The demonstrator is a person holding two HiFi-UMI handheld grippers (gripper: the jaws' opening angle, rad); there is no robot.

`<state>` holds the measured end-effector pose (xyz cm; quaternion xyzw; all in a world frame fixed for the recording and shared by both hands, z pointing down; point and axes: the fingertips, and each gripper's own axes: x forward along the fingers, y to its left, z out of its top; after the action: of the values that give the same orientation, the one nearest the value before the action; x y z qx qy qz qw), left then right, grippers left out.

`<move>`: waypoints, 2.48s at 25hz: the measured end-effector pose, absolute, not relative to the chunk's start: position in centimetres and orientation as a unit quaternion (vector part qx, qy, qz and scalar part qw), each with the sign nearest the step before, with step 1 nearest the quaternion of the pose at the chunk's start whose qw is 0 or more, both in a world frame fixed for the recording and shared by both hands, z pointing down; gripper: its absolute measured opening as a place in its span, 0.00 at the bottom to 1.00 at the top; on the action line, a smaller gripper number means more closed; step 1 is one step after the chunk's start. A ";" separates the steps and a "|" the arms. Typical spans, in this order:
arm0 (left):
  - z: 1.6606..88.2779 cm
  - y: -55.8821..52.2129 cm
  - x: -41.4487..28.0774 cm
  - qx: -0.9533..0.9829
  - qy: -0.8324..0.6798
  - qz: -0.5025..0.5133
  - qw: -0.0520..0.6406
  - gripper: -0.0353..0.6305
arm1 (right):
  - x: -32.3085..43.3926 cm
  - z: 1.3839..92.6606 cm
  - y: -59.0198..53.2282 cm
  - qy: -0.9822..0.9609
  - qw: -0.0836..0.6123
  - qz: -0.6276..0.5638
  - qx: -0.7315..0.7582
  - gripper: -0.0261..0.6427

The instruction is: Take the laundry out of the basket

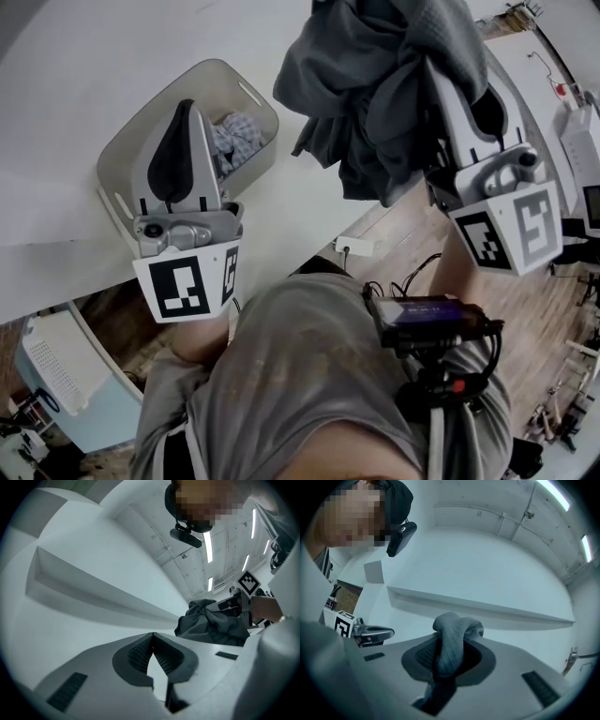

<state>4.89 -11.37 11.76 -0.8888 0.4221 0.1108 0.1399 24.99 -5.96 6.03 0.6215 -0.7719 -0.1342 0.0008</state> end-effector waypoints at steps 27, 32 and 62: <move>16.9 -13.0 2.4 -0.871 0.474 0.019 0.128 0.06 | 21.5 37.0 -12.6 -0.802 0.122 0.031 0.584 0.15; 17.7 -13.7 1.5 -0.864 0.488 0.014 0.124 0.06 | 19.9 41.2 -13.8 -0.810 0.151 0.049 0.564 0.15; 15.5 -12.8 -4.5 -0.835 0.532 0.083 0.113 0.06 | 17.0 35.6 -9.9 -0.869 0.318 0.076 0.372 0.56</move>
<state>-4.49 -12.81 15.50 -0.8347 0.5325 0.0833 0.1130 17.00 -9.93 35.60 0.3721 -0.8688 0.0759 0.3179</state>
